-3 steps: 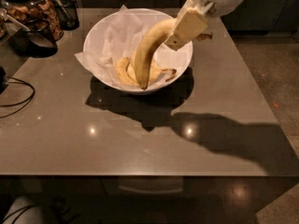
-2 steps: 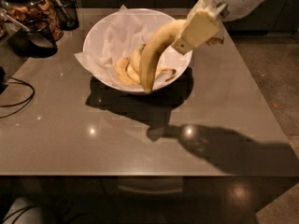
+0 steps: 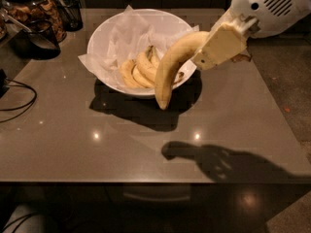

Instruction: Pick banana from white bowl

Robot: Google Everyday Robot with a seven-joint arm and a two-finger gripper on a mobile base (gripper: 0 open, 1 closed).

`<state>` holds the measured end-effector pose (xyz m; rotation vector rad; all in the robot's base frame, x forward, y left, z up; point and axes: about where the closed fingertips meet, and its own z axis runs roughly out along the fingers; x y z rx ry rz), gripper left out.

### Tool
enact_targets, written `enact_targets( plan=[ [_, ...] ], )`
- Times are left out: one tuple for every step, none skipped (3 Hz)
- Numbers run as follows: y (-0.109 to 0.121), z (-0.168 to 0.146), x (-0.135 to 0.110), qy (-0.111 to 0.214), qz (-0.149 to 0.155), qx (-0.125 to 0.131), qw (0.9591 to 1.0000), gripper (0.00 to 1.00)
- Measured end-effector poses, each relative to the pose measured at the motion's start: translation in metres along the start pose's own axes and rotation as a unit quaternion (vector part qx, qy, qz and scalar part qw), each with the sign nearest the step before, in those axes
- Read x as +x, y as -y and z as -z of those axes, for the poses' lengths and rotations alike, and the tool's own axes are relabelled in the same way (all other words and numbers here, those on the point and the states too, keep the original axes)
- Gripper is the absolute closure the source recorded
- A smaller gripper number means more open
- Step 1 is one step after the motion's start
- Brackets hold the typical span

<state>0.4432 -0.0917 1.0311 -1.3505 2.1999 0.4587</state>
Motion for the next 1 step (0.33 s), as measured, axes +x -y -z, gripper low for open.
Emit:
enact_targets(
  plan=[
    [0.0000,0.0000,0.0000,0.000,0.000,0.000,1.0000,1.00]
  ],
)
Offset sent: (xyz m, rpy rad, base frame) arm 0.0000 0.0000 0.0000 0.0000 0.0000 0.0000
